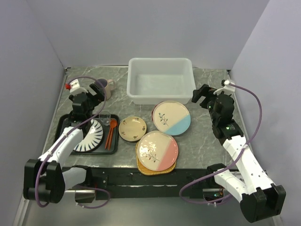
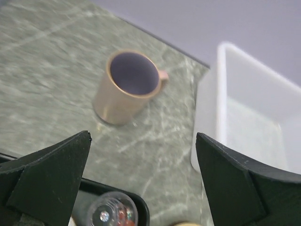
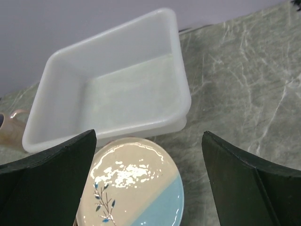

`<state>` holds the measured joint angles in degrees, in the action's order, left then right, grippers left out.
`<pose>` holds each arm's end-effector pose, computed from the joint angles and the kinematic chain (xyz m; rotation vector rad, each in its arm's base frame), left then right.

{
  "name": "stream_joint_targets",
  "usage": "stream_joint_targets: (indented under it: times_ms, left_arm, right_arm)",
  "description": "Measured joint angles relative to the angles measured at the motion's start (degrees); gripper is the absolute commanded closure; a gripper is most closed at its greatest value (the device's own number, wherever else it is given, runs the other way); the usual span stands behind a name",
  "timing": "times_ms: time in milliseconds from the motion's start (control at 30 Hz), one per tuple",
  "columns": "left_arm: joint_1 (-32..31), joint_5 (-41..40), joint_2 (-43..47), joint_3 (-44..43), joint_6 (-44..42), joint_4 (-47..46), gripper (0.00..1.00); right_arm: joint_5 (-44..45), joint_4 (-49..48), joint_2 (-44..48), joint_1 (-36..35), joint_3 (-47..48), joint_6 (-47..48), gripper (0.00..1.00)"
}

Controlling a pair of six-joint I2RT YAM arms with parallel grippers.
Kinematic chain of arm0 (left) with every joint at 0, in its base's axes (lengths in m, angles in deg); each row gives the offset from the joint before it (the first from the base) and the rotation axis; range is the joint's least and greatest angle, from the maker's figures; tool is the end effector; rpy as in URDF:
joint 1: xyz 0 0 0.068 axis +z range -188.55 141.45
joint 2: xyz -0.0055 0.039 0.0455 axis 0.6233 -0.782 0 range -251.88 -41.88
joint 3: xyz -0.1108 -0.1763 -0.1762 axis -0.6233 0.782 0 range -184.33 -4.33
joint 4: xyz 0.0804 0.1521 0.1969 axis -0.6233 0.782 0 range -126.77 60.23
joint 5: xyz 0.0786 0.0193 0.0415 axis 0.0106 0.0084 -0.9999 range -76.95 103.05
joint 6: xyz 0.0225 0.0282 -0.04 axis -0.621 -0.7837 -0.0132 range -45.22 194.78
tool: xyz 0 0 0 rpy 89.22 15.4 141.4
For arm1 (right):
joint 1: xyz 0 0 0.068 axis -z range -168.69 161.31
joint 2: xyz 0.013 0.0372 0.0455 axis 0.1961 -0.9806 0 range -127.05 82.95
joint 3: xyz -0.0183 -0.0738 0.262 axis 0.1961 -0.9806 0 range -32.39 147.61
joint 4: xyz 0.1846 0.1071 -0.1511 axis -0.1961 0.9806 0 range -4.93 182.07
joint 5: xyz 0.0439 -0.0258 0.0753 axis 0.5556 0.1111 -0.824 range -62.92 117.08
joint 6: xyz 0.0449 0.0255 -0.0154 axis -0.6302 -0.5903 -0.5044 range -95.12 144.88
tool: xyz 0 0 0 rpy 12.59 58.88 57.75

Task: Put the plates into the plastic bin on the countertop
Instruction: Pick up the plate at the center of the board.

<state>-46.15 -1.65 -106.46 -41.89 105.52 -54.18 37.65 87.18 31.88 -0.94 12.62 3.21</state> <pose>0.2581 -0.0253 0.2760 -0.5319 1.6573 -0.2693 0.2085 0.0387 0.3373 0.2776 1.6965 0.2816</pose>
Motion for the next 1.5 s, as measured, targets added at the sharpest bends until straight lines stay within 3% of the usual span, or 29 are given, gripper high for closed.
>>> stream_joint_targets:
  times_ms: [300,667,1067,1500]
  left_arm:
    - [-9.07,8.79,-7.15,-8.0,-0.07,6.16,0.01]
    - [-15.08,23.34,-8.0,-7.61,0.46,6.01,0.01]
    - [-22.43,27.58,-13.55,-9.07,3.19,6.58,0.01]
    - [-27.96,27.69,-22.58,-14.25,3.45,9.77,0.01]
  right_arm:
    - [-2.56,4.17,-1.92,0.0,-1.84,-1.68,0.0]
    - [-8.92,4.24,-2.23,3.32,-9.16,-5.62,0.0]
    - [-20.9,-0.09,-5.7,9.25,-18.86,-11.65,0.04]
    - [-28.02,-7.87,-10.21,11.8,-22.14,-14.8,0.11]
